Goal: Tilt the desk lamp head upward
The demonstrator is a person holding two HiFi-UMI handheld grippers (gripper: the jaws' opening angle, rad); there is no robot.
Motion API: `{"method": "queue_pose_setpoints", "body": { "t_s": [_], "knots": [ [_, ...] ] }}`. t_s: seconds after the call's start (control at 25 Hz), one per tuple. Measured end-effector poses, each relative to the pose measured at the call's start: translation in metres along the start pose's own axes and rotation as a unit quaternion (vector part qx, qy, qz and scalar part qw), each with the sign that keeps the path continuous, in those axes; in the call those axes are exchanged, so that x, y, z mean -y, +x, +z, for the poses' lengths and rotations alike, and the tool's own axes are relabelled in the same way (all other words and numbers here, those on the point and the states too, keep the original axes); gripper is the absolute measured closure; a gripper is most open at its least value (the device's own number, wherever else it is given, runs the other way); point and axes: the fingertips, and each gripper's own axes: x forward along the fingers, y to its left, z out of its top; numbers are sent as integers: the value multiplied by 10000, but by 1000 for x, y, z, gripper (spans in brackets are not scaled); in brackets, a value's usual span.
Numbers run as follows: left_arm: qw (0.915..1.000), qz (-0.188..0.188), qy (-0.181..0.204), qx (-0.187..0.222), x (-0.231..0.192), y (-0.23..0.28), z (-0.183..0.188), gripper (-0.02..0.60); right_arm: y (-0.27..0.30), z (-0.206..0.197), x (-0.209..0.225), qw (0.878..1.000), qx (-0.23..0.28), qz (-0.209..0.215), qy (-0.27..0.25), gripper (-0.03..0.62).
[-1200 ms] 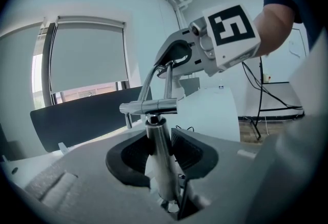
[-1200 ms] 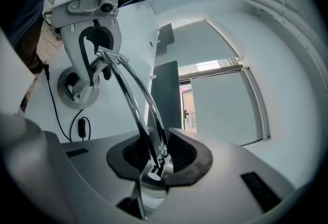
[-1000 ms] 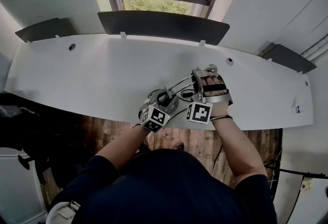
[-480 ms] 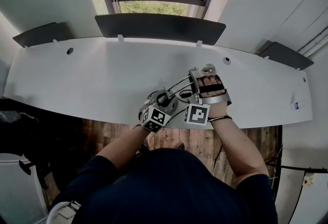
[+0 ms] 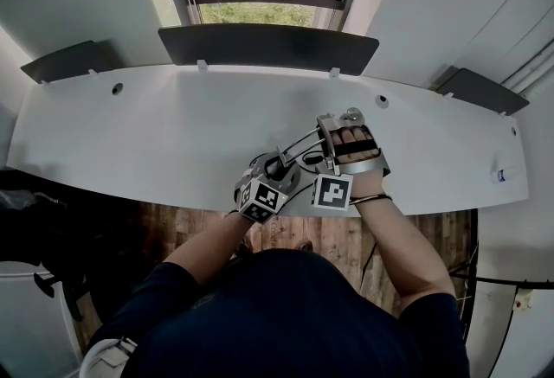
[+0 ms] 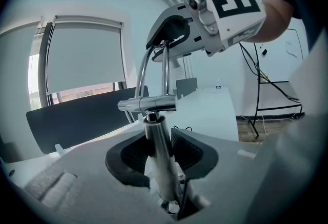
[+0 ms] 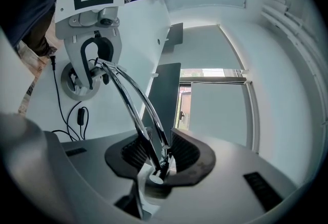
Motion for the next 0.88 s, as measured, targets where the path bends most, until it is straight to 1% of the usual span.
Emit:
{"method": "queue_pose_setpoints", "body": {
  "t_s": [0.08,0.2,0.28,0.36,0.44,0.52,0.68,0.76,0.88],
  "knots": [
    [10000,-23,29,-54,2,1,0,456,-1,0,0,10000,14,6,5,474],
    [9995,-218,50,-209,6,-1,-1,455,-4,-2,-3,10000,27,2,-62,468],
    [9991,-314,90,-260,5,-4,0,453,-6,-2,-2,9999,45,14,-111,432],
    [9990,-344,102,-276,4,-8,2,431,-9,-3,-2,9999,31,109,-85,381],
    [9991,-319,106,-256,3,-11,-2,430,-13,-6,-5,9999,42,164,-32,361],
    [9993,-276,106,-229,2,-12,-4,430,-14,-9,-6,9999,61,113,-19,362],
    [9987,-283,225,-355,2,-10,1,431,-13,-7,-8,10000,28,50,10,417],
    [9986,-314,198,-374,3,-12,5,436,-13,-7,-10,10000,14,79,-2,448],
    [9986,-300,178,-391,2,-12,5,436,-13,-6,-8,10000,40,74,-48,441]
  ]
}}
